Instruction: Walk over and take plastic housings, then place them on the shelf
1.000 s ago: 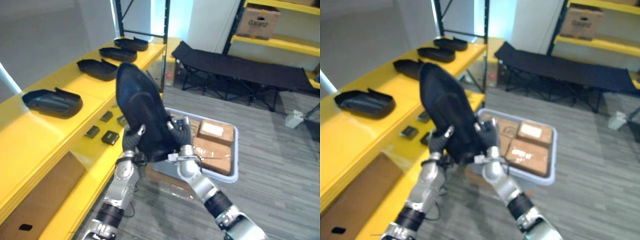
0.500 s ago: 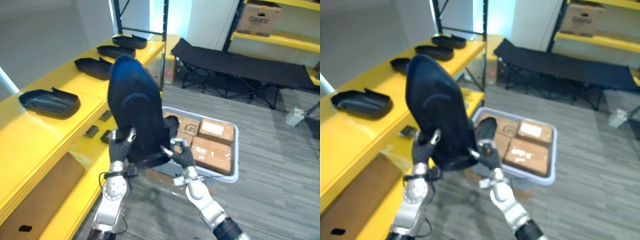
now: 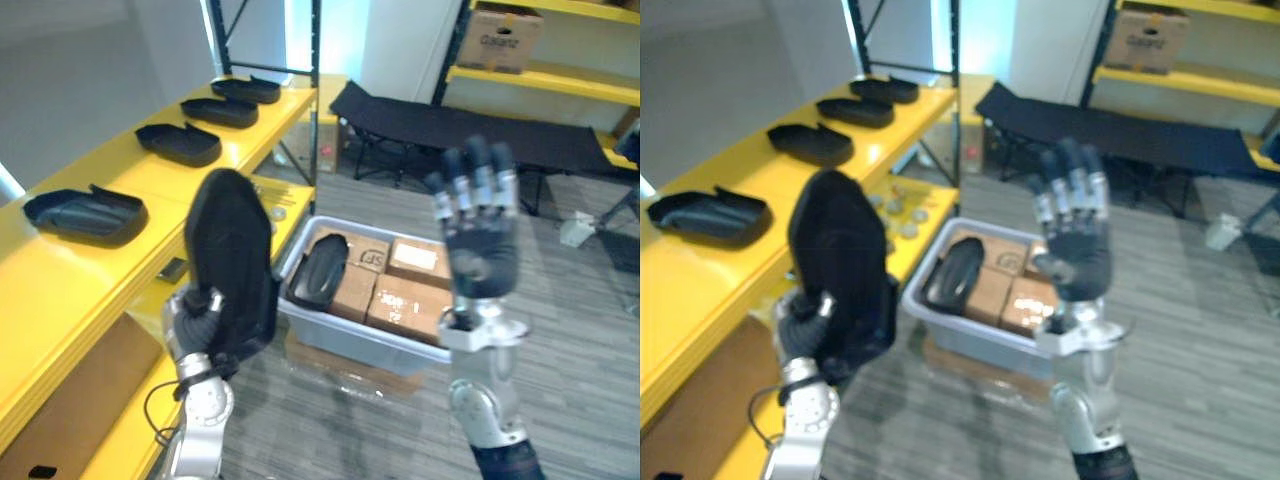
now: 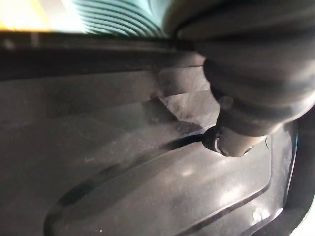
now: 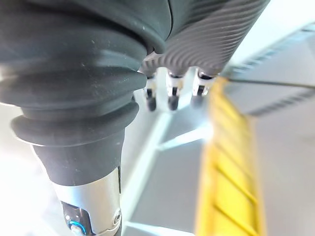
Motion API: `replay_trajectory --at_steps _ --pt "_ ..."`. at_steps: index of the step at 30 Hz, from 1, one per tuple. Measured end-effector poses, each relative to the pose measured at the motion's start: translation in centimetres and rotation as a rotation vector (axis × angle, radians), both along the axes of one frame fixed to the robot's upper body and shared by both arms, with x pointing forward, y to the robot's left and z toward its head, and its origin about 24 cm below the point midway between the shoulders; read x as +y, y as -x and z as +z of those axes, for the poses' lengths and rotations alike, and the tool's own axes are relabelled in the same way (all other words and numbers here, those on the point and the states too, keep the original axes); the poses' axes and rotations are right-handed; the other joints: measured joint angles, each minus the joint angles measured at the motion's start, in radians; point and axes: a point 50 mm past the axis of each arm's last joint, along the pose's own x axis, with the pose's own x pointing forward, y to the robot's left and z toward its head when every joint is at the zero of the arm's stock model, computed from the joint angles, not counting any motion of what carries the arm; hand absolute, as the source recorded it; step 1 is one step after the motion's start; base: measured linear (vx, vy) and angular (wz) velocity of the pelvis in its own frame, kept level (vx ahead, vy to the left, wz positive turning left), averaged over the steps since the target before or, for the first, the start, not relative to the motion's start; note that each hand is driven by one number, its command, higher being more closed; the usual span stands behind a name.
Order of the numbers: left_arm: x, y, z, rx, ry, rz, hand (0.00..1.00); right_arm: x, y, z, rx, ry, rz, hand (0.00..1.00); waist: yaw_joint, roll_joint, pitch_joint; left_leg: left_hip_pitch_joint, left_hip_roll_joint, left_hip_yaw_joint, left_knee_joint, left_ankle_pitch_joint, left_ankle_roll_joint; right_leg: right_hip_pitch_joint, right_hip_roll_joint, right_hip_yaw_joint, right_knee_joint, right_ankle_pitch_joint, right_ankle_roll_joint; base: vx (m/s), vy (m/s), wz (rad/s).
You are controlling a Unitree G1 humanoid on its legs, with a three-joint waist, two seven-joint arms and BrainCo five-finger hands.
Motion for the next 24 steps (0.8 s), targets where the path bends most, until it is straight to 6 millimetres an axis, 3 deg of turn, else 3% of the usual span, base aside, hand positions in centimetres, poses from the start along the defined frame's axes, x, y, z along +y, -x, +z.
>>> replay_trajectory --at_steps 3,5,6,9,12,14,17,24 --pt "0.9 0.4 0.1 -0.027 0.014 0.082 1.00 -1.5 0.4 -1.9 0.136 0.000 -0.141 0.00 -0.002 0.007 -0.006 0.000 0.008 0.016 -0.004 0.000 0.000 -0.011 0.004 0.018 0.001 0.001 0.000 0.02 0.008 -0.15" --pt "1.4 0.8 0.0 -0.051 0.044 0.135 1.00 -2.9 0.6 -4.6 0.298 -0.023 -0.251 0.00 -0.005 0.013 -0.010 0.003 0.008 0.017 -0.010 0.000 -0.001 -0.011 0.005 0.019 0.001 0.001 0.001 0.00 0.000 0.00" --pt "1.9 1.2 0.0 -0.073 0.074 0.167 1.00 -4.0 0.8 -6.8 0.425 -0.054 -0.324 0.00 -0.007 0.016 -0.012 0.006 0.008 0.018 -0.018 0.002 -0.003 -0.011 0.005 0.020 0.001 0.002 0.001 0.00 0.000 0.00" --pt "3.3 3.0 -0.1 -0.148 0.184 0.212 1.00 -7.3 3.4 -13.0 0.718 -0.219 -0.512 0.00 -0.011 0.020 -0.014 0.008 0.008 0.019 -0.020 0.002 -0.003 -0.009 0.004 0.021 0.001 0.003 0.003 0.00 0.000 0.00" --pt "3.4 4.1 -0.3 -0.188 0.274 0.209 1.00 -7.8 5.2 -15.5 0.824 -0.278 -0.569 0.00 -0.013 0.021 -0.014 0.022 0.008 0.023 -0.022 0.002 -0.003 0.002 0.003 0.022 0.001 0.004 0.004 0.00 0.013 -0.01" --pt "2.9 5.2 -0.3 -0.233 0.370 0.192 1.00 -7.1 6.5 -17.1 0.887 -0.324 -0.580 0.00 -0.013 0.019 -0.013 0.037 0.009 0.036 -0.028 0.001 -0.003 0.014 0.003 0.027 0.001 0.004 0.005 -0.05 0.030 -0.10" --pt "2.2 5.6 0.2 -0.291 0.447 0.165 1.00 -5.3 6.4 -17.4 0.886 -0.322 -0.504 0.00 -0.014 0.018 -0.013 0.038 0.013 0.046 -0.024 -0.014 0.010 0.015 -0.001 0.029 0.001 -0.002 0.003 -0.09 0.029 -0.09" --pt "3.3 6.5 4.1 -0.471 0.357 0.195 1.00 -0.1 2.0 -16.3 0.848 -0.076 -0.235 0.00 0.014 0.022 -0.014 0.007 0.009 0.006 -0.037 0.003 0.001 0.013 -0.002 -0.031 -0.001 -0.019 0.007 -0.03 0.005 0.20"
